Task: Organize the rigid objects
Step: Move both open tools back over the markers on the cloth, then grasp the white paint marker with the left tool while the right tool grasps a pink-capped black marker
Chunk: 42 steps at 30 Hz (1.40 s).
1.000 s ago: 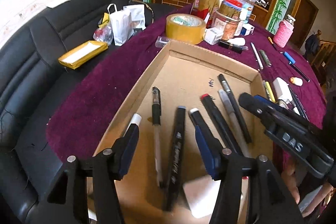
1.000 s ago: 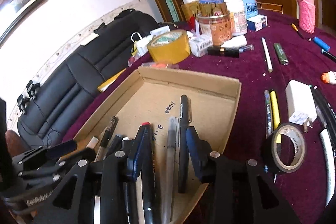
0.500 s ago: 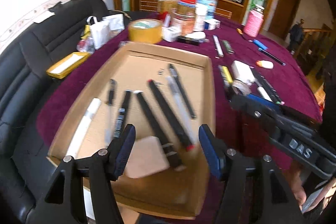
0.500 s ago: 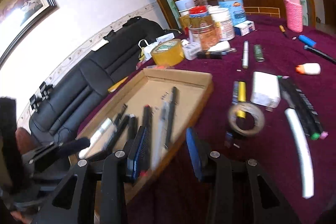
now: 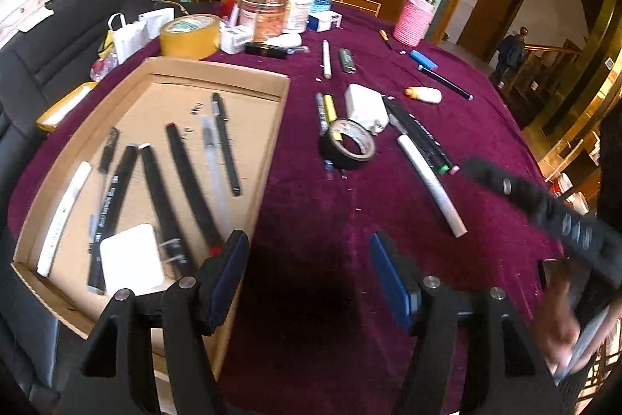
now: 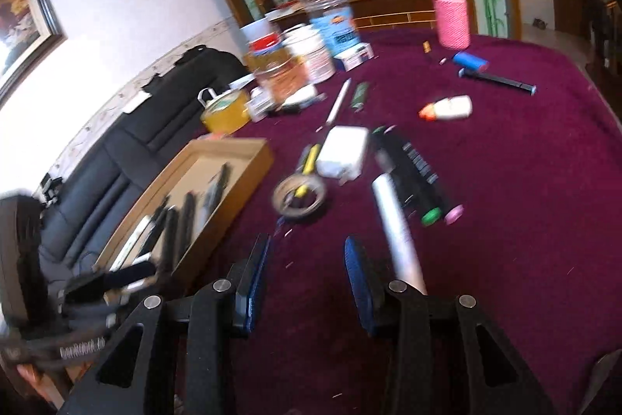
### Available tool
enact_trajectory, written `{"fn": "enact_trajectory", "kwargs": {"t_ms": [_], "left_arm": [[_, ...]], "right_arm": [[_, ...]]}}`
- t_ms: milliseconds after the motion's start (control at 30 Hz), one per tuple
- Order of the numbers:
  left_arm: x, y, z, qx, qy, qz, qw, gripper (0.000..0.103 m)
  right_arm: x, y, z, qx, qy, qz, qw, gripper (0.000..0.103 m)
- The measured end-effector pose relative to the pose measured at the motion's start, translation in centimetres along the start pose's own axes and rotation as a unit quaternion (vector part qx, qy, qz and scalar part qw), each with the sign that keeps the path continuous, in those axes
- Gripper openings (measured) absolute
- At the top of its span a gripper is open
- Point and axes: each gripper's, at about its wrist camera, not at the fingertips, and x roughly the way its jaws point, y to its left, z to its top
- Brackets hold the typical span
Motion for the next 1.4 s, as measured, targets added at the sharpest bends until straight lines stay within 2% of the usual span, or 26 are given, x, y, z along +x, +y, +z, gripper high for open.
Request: {"fn": "enact_trajectory", "kwargs": {"t_ms": [200,267,400,500,533,900,1000,1067,1100,1167,1267,1400], "left_arm": [[1.2,-2.4,0.7,-0.004,0.017,-0.021,0.9996,0.064],[2.0,-3.4,1.1,-0.004,0.025,-0.026,0.9993,0.064],[4.7,-5.6,1.9,-0.003,0.05,-0.037,0.9981,0.064],[7.6,-7.4,2.6,-0.004,0.081,-0.043,0.9958,0.064],[8.5,-8.1,2.9,-0.004,0.088,-0.051,0.9948,0.064],[13.7,-13.3,3.9,0.032,0.112,0.009,0.9932,0.061],[13.9,-13.9,4.1,0.038,0.1,0.032,0.9938,0.054],[14.0,-14.0,4.0,0.052,0.086,0.056,0.9934,0.034],[13.9,-13.7,4.0,0.056,0.082,0.066,0.9928,0.029],[13.6,-12.8,4.0,0.049,0.081,0.062,0.9935,0.014],[12.8,-11.0,3.7,0.041,0.093,0.031,0.9943,0.014],[10.9,-8.4,2.1,0.026,0.099,0.008,0.9947,0.014]], "right_arm": [[2.1,-2.8,2.8,-0.018,0.022,0.004,1.0,0.041],[2.5,-4.0,2.7,-0.006,0.018,-0.016,1.0,0.041],[2.9,-7.5,2.5,0.053,0.003,-0.015,0.998,0.041],[2.6,-8.8,2.4,0.076,-0.009,-0.037,0.996,0.041],[2.5,-9.0,2.5,0.081,-0.01,-0.032,0.996,0.041],[1.5,-10.8,2.3,0.131,-0.031,-0.038,0.99,0.041],[1.3,-11.0,2.3,0.136,-0.035,-0.045,0.989,0.041],[1.3,-11.1,2.2,0.137,-0.034,-0.044,0.989,0.042],[1.3,-11.0,2.2,0.137,-0.034,-0.046,0.989,0.042],[1.4,-11.0,2.2,0.135,-0.032,-0.047,0.989,0.042],[1.7,-11.0,2.2,0.133,-0.026,-0.046,0.99,0.041],[2.4,-10.5,2.0,0.119,-0.015,-0.048,0.992,0.041]]}}
